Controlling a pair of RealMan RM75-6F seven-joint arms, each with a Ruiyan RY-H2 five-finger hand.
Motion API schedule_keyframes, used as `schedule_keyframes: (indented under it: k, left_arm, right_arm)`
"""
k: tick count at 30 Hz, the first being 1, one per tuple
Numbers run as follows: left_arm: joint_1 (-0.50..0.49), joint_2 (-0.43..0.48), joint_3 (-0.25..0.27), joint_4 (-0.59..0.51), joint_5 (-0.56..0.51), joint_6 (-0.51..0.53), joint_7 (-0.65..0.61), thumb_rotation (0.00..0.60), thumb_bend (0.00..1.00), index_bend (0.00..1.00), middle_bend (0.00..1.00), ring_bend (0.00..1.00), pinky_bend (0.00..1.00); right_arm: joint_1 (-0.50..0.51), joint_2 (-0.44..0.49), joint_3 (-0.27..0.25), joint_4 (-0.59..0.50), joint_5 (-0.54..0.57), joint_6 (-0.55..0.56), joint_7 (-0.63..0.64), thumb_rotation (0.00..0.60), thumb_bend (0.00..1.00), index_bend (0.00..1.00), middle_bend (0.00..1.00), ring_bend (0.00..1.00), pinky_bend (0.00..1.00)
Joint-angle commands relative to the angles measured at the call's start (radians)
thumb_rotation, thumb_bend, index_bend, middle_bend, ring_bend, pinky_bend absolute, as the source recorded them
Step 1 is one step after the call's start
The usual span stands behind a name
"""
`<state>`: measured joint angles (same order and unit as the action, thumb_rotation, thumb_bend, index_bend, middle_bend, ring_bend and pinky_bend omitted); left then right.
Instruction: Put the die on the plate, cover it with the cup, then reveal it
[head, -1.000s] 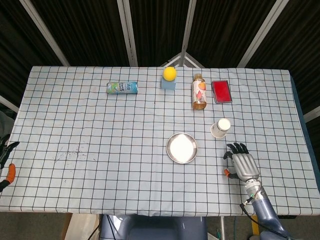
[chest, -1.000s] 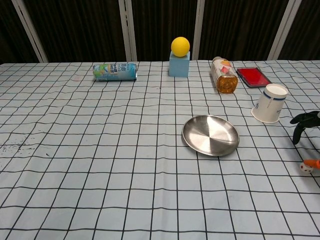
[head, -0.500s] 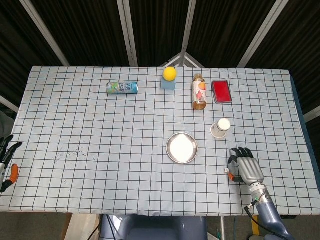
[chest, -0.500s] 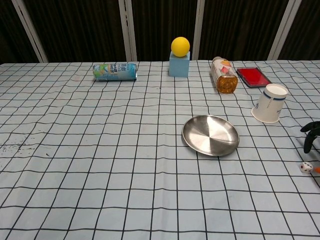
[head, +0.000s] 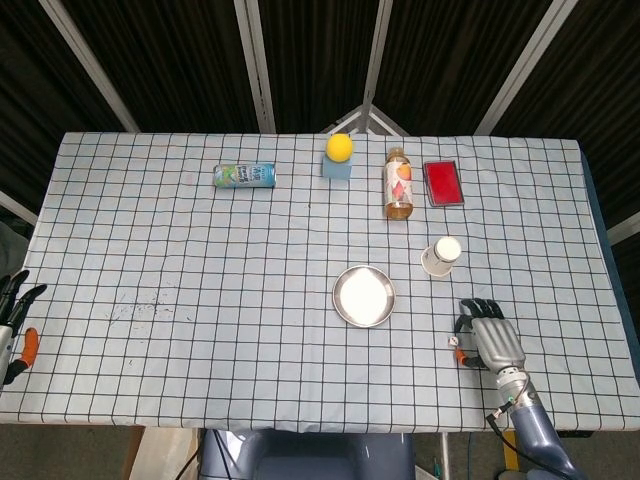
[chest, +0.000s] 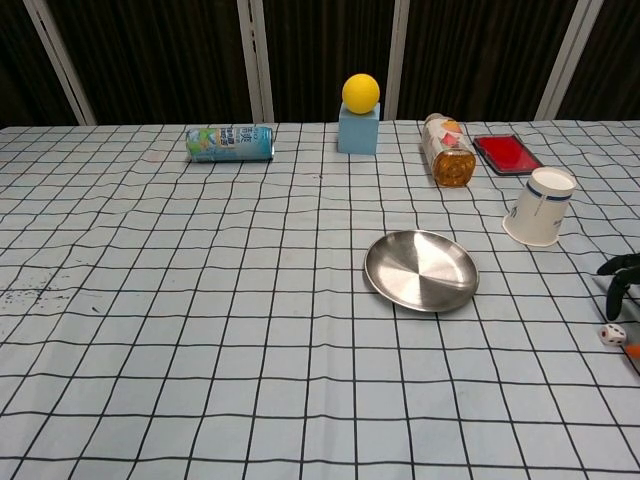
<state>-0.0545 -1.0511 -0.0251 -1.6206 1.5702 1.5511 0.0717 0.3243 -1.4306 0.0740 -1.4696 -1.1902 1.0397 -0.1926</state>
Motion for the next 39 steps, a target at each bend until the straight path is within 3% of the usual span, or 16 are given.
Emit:
schedule_keyframes:
  k: [1,8,22,32,39]
  left_arm:
    - [-0.001,-0.001,0.001,0.000,0.000,-0.002,0.003,0.600,0.84,0.14,0.00,0.00,0.00]
    - [0.000,-0.003,0.001,-0.002,-0.003,-0.002,0.013,0.600,0.84,0.14,0.00,0.00,0.00]
    - [-0.004,-0.009,0.000,-0.002,-0.011,-0.009,0.027,0.600,0.84,0.14,0.00,0.00,0.00]
    - [-0.004,-0.010,0.001,-0.005,-0.010,-0.010,0.029,0.600,0.84,0.14,0.00,0.00,0.00]
    - [-0.004,-0.005,0.001,-0.003,-0.008,-0.008,0.011,0.600,0.84,0.14,0.00,0.00,0.00]
  right_arm:
    - [0.000,-0.004,0.001,0.004,0.000,0.003,0.005,0.600,0.31,0.48,0.14,0.06,0.00]
    - [0.006,-0.016,0.005,0.013,-0.004,0.006,0.011,0.600,0.31,0.56,0.14,0.06,0.00]
    - [0.003,-0.014,0.012,0.015,-0.017,0.035,0.026,0.600,0.33,0.60,0.14,0.06,0.00]
    - [0.048,0.057,0.072,-0.181,-0.096,0.114,-0.054,0.600,0.34,0.61,0.14,0.06,0.00]
    - [0.152,-0.027,0.109,-0.242,-0.040,0.038,-0.202,0.600,0.35,0.61,0.14,0.06,0.00]
